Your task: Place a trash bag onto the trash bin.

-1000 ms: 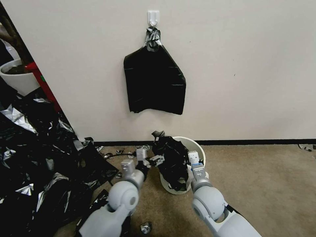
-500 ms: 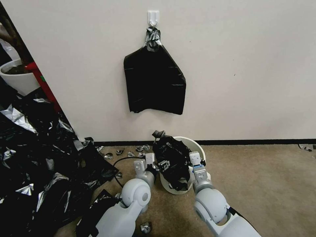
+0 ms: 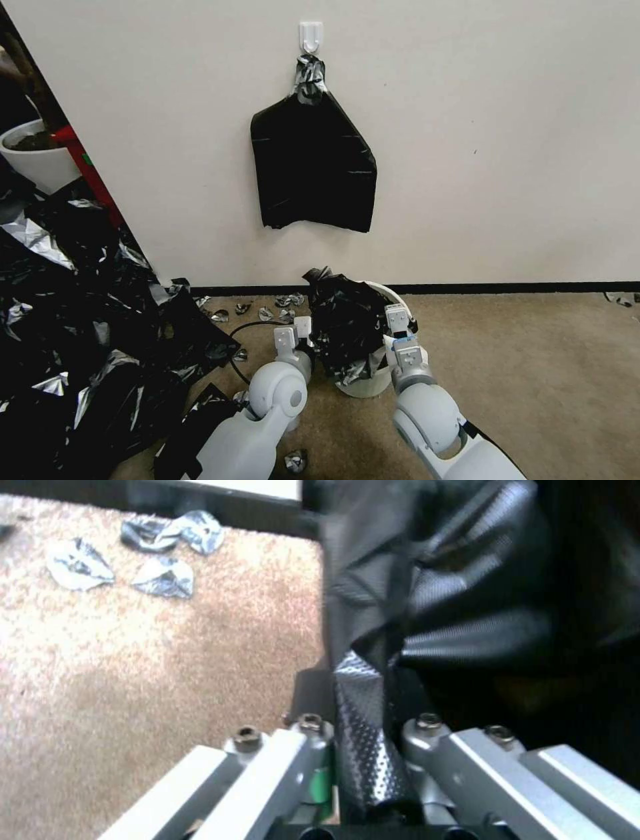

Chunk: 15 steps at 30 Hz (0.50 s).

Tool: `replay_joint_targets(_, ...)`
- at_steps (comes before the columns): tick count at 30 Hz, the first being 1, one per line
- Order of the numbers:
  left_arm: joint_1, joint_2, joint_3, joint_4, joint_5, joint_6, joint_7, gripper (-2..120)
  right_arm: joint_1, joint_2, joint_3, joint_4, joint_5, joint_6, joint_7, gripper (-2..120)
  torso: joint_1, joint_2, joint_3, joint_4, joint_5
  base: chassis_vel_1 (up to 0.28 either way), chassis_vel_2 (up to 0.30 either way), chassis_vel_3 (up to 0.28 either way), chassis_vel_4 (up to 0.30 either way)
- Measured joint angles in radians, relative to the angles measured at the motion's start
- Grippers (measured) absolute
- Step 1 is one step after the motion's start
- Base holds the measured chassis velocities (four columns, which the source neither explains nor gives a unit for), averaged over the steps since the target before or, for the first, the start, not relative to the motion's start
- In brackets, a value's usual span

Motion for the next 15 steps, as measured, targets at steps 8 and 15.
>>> replay_joint_targets(8,0.051,0.128,-0.074,-0.065,0.167,-0.107,0.295,3,-0.012,-0.032,0.079,0.016,0.047,-0.02,-0.019,0,0.0,0.0,0.0,0.0001,0.0002,0.0,0.0,0.0,0.0)
replay_joint_targets(15,0.06,0.177,-0.144,-0.086,0.234,-0.264,0.423,3,-0.059,-0.075,0.116,0.065,0.251,-0.167,0.014,0,0.0,0.0,0.0,0.0001,0.0003,0.0,0.0,0.0,0.0)
